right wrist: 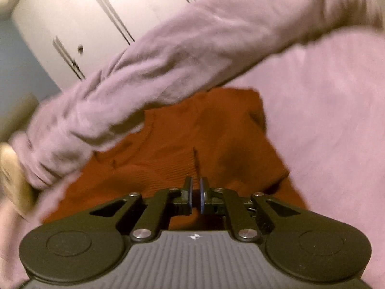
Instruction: Fold small clothes
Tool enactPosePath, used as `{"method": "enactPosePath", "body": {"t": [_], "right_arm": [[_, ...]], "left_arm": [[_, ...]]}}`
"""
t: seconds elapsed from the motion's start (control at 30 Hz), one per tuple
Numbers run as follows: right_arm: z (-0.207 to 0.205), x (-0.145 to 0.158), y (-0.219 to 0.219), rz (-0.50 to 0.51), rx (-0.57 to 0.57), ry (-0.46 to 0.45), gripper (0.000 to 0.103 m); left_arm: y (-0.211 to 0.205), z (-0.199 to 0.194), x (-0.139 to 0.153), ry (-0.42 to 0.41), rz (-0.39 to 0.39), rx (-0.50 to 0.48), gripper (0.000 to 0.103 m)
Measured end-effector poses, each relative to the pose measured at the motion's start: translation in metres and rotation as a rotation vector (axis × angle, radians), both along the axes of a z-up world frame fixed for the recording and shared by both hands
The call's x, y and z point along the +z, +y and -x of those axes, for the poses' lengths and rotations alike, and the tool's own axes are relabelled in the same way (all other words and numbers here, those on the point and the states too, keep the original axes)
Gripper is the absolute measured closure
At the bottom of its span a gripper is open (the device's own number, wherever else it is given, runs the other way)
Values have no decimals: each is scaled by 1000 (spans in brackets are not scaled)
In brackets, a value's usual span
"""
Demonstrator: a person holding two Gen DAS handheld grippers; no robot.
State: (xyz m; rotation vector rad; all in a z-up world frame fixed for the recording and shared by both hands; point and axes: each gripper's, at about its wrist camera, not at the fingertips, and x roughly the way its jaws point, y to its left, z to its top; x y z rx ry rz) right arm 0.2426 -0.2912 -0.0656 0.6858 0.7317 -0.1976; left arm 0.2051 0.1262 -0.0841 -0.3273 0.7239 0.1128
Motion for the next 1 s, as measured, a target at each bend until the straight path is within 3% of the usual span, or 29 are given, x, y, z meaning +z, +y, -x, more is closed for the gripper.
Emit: {"method": "enactPosePath", "body": {"t": [0.1, 0.17, 0.23, 0.37, 0.43, 0.67, 0.83, 0.97, 1.0], "right_arm": [[-6, -16, -5, -176, -40, -32, 97], [-15, -23, -4, -208, -44, -21, 97], [-22, -22, -2, -176, -37, -17, 98], [-25, 1, 3, 22, -1, -36, 103], [-22, 10, -2, 57, -1, -58, 103], [-10, -12, -9, -197, -2, 11, 98], [-6, -20, 0, -239, -43, 46, 96], [4, -25, 1, -357, -72, 25, 70], [5, -26, 2, -363, -78, 22, 69]], "left_arm": [[-6, -8, 6, 13, 53, -15, 33], [-9, -15, 8, 25, 75, -17, 33], [-13, -23, 12, 31, 48, -14, 33], [-23, -40, 15, 38, -56, -28, 33], [-25, -45, 15, 41, -81, -27, 33], [-21, -45, 10, 78, -16, -19, 34], [-18, -38, 11, 82, -46, -23, 34], [-14, -37, 8, 94, -25, -14, 33], [-14, -36, 7, 99, -25, -16, 34]]}}
